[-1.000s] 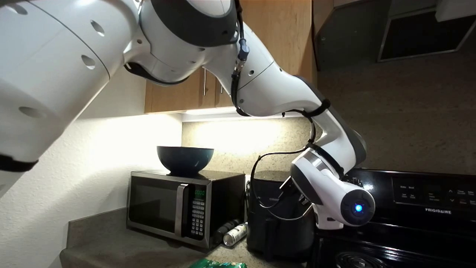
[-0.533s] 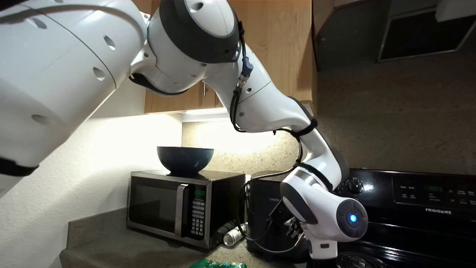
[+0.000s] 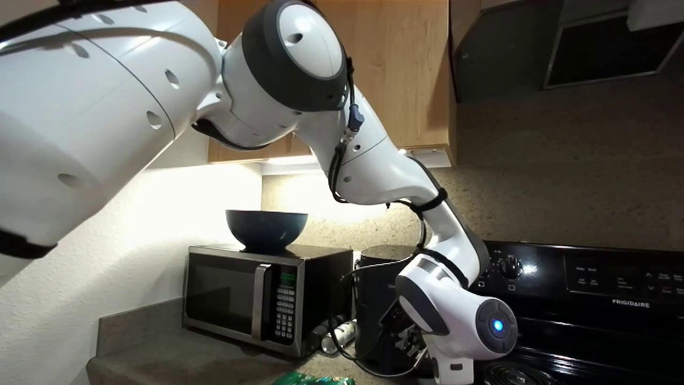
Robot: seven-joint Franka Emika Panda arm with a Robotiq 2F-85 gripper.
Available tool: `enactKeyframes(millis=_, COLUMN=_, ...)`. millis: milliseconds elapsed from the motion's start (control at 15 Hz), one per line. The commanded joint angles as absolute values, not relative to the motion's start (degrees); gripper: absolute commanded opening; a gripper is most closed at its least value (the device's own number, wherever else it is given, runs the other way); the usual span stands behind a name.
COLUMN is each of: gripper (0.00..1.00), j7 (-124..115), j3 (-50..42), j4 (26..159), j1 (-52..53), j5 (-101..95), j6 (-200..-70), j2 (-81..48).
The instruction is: Use the tissue to wipe the airfryer
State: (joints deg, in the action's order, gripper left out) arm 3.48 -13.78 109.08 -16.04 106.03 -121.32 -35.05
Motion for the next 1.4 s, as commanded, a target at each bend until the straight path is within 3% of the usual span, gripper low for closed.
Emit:
enactKeyframes(millis=0, gripper=0.02, j7=6.1, j3=-13.2, j4=107.6, j1=-20.6, j5=110.5, j6=-113.0, j2=-34.4)
enactKeyframes(millis=533, gripper=0.02, j7=5.9, j3=-14.6, j4=107.7, j1=-26.5, j5=116.3, j6=-92.0, j2=-32.7)
enactKeyframes(millis=1333, gripper=0.02, j7=8.6, j3=-17.0, j4=99.4, j1=-22.4, j5=109.4, j6=-106.3, j2=-45.2)
